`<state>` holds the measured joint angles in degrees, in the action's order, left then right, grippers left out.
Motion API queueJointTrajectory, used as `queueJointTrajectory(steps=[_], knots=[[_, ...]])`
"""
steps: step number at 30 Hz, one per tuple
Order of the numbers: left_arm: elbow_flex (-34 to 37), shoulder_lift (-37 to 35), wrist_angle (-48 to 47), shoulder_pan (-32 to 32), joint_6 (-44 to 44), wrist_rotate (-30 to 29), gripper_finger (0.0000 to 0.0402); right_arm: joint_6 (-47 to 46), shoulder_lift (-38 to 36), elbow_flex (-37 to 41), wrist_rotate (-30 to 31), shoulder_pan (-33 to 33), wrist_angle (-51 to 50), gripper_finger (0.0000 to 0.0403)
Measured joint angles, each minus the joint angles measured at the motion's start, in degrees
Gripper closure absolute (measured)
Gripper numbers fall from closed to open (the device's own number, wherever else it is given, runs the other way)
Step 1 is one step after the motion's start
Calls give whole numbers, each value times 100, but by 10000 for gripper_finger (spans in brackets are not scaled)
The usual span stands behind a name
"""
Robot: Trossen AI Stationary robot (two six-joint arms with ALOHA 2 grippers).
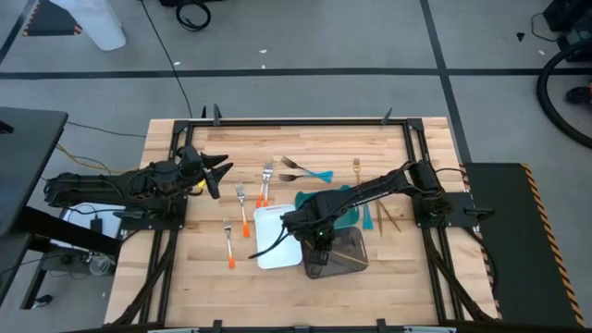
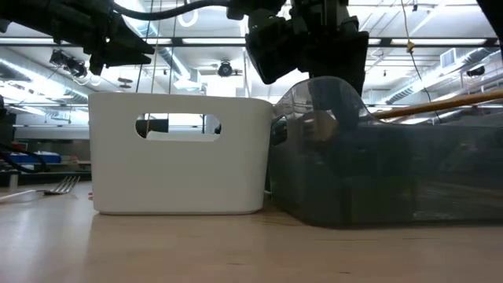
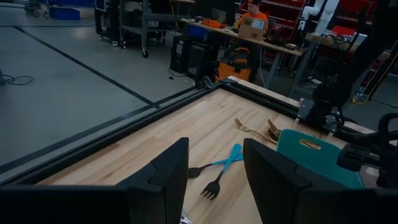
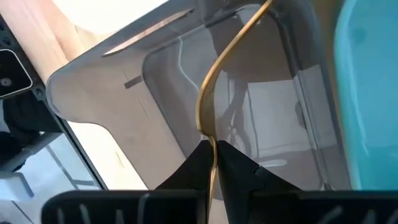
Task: Sort silverware by color (type)
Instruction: Put the gold fork into the black bin
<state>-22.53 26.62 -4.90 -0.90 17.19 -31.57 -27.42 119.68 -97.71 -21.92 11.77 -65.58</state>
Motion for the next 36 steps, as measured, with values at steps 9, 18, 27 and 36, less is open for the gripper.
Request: queueJointTrajectory(steps=[9,18,27,36], knots=[[1,0,-1,1,0,0,241,-148,0,0,398,-67,70,370],[1,-1,-1,-1,0,0,241,-94,0,0,562,-55,249,370],[1,-1,2,-1,0,0,241,47,2,0,596,-61,293,349],[1,0,-16,1,12,229,241,-249,-200,-2,649,-297,-526,338]])
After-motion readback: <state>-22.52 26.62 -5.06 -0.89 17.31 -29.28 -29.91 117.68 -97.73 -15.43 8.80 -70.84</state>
